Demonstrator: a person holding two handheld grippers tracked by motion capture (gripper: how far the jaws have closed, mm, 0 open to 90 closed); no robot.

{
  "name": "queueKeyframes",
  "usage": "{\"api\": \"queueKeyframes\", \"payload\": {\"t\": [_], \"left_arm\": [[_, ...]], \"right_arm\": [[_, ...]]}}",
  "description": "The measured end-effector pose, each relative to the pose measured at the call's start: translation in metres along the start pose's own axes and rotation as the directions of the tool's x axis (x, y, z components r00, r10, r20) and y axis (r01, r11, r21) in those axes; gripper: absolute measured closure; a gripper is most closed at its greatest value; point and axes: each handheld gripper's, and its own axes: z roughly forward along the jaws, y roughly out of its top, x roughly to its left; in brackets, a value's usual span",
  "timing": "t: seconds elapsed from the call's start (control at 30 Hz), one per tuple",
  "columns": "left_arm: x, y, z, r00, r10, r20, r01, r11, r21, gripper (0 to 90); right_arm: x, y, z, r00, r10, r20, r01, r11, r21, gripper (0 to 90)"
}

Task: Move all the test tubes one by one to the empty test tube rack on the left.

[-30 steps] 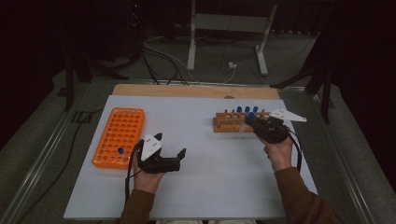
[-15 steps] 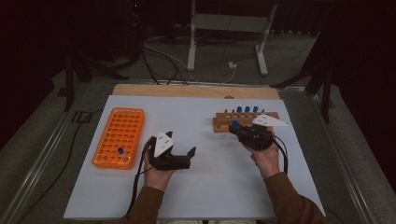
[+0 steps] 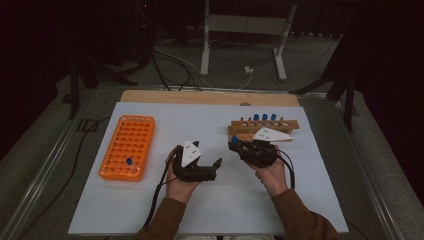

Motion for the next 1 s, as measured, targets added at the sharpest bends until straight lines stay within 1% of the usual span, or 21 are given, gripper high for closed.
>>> {"api": "queueKeyframes", "payload": {"t": [0.07, 0.13, 0.3, 0.43, 0.5, 0.57, 0.8, 0.87, 1.0], "left_arm": [[-0.002, 0.001, 0.001, 0.9999, 0.006, 0.009, -0.006, 1.0, -0.004, 16.5], [-0.004, 0.001, 0.003, 0.9998, 0.014, 0.017, -0.014, 0.9999, -0.003, 19.7], [-0.009, 0.001, 0.006, 0.9985, 0.03, 0.047, -0.03, 0.9996, 0.001, 37.8], [-0.009, 0.0, 0.007, 0.9964, 0.033, 0.079, -0.033, 0.9995, -0.003, 52.2], [-0.009, 0.0, 0.007, 0.995, 0.035, 0.093, -0.035, 0.9994, -0.003, 57.7], [-0.009, 0.0, 0.008, 0.994, 0.038, 0.103, -0.039, 0.9992, 0.004, 62.2], [-0.01, -0.001, 0.01, 0.9898, 0.046, 0.135, -0.048, 0.9988, 0.012, 72.7], [-0.01, -0.002, 0.01, 0.9903, 0.044, 0.132, -0.046, 0.9988, 0.013, 76.5], [-0.009, -0.002, 0.011, 0.9896, 0.042, 0.138, -0.045, 0.9989, 0.017, 78.0]], "right_arm": [[0.004, 0.0, 0.002, 0.9999, -0.006, -0.011, 0.006, 1.0, 0.006, 76.8], [0.009, 0.0, 0.004, 0.9997, -0.015, -0.021, 0.015, 1.0, 0.006, 76.8], [0.018, 0.003, 0.007, 0.9984, -0.032, -0.046, 0.032, 0.999, 0.007, 76.7], [0.022, 0.003, 0.009, 0.9975, -0.039, -0.059, 0.04, 0.999, 0.015, 76.8], [0.023, 0.003, 0.009, 0.997, -0.042, -0.065, 0.043, 0.999, 0.017, 76.8], [0.024, 0.003, 0.01, 0.9967, -0.042, -0.07, 0.044, 0.999, 0.017, 76.8], [0.026, 0.003, 0.012, 0.9954, -0.048, -0.084, 0.05, 0.998, 0.024, 76.8], [0.026, 0.003, 0.012, 0.9952, -0.049, -0.085, 0.051, 0.998, 0.025, 76.7], [0.025, 0.002, 0.012, 0.995, -0.043, -0.09, 0.046, 0.999, 0.028, 76.4]]}}
